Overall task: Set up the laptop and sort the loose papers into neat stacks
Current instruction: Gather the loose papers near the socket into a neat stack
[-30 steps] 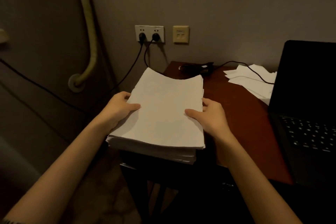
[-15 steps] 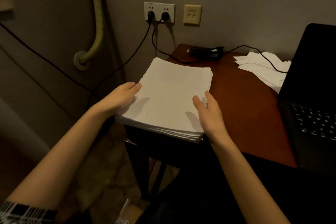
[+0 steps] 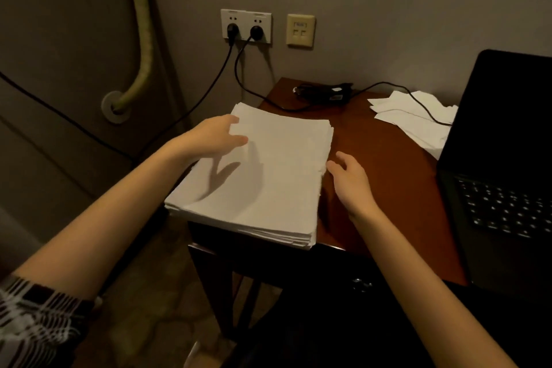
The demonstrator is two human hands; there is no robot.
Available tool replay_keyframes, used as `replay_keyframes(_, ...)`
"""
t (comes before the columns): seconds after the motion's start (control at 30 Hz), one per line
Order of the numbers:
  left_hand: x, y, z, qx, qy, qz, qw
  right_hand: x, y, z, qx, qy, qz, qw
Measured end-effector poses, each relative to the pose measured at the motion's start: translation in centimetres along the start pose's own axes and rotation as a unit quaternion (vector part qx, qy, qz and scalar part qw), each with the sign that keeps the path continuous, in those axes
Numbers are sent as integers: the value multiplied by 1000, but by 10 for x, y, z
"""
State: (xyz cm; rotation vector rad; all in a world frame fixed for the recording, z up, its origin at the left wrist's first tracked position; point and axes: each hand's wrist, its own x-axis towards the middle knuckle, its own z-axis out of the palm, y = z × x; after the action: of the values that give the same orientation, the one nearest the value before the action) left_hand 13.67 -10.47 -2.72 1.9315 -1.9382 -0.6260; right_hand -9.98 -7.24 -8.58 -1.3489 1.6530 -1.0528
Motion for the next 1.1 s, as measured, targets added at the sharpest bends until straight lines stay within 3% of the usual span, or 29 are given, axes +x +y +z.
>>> replay_keyframes(0.23,47,92,50,79,-64,175,979,54,19,-26,-82,99,-28,991)
replay_keyframes(0.57,127,182,111,133,-113,266,948,138,42,-74,-218,220,38,950)
replay_keyframes(0.77,169,197,143,85,-87,251,960,176,48,-80,-436,190,67,877)
replay_keyframes(0.9,168,177,172,-92,-32,186,978,201,50,-85,-487,176,77,852)
replay_keyframes(1.1,181,172,179,-205,8,148,968,236,44,-90,-511,156,98,840)
